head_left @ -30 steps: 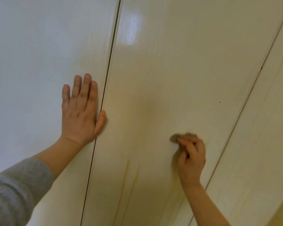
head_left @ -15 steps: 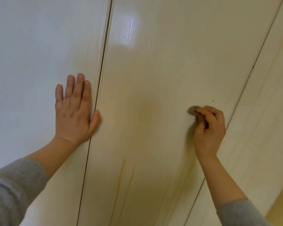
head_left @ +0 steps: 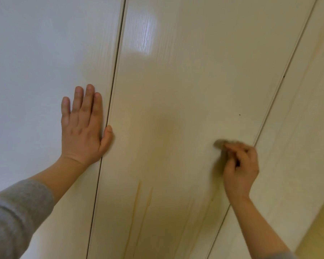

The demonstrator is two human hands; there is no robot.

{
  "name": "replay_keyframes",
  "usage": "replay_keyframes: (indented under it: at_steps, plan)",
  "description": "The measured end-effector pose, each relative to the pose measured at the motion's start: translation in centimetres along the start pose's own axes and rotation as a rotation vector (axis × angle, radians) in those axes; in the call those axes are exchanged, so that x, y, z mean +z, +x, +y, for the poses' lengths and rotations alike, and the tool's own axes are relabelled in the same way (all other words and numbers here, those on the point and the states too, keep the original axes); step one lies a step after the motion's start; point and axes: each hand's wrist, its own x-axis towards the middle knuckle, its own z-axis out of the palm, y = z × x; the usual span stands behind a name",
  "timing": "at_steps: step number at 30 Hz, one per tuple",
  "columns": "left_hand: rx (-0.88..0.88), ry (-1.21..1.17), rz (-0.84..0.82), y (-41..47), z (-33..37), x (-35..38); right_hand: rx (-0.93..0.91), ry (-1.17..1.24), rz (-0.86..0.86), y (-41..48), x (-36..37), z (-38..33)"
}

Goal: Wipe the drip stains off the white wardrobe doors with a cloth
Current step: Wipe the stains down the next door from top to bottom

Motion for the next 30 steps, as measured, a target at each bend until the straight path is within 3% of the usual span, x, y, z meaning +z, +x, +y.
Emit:
replay_keyframes:
  at_steps: [4,7,12,15,20,23,30]
  plan:
    - [-0.010,-0.004,-0.010,0.0,0.1,-0.1,-0.003,0.011,0.078,5.4,0.8,0.0]
    - [-0.007,-0.006,0.003,0.1,0.2,-0.1,-0.026,-0.013,0.074,2.3,1.7,0.9]
    - [-0.002,-0.002,0.002,0.1,0.0,0.0,0.032,-0.012,-0.096,-6.9,1.1,1.6]
    - [-0.005,-0.005,-0.007,0.0,0.0,0.0,0.082,0.034,-0.171,-6.4,-0.1,1.2]
    - [-0.007,-0.007,0.005,0.0,0.1,0.0,0.109,0.015,0.115,2.6,-0.4,0.5]
    - [-0.003,-0.005,0.013,0.1,0.1,0.1,0.115,0.037,0.144,4.8,0.6,0.6]
    - [0.004,-0.002,0.018,0.1,-0.1,0.2,0.115,-0.055,0.003,-6.7,0.6,4.2]
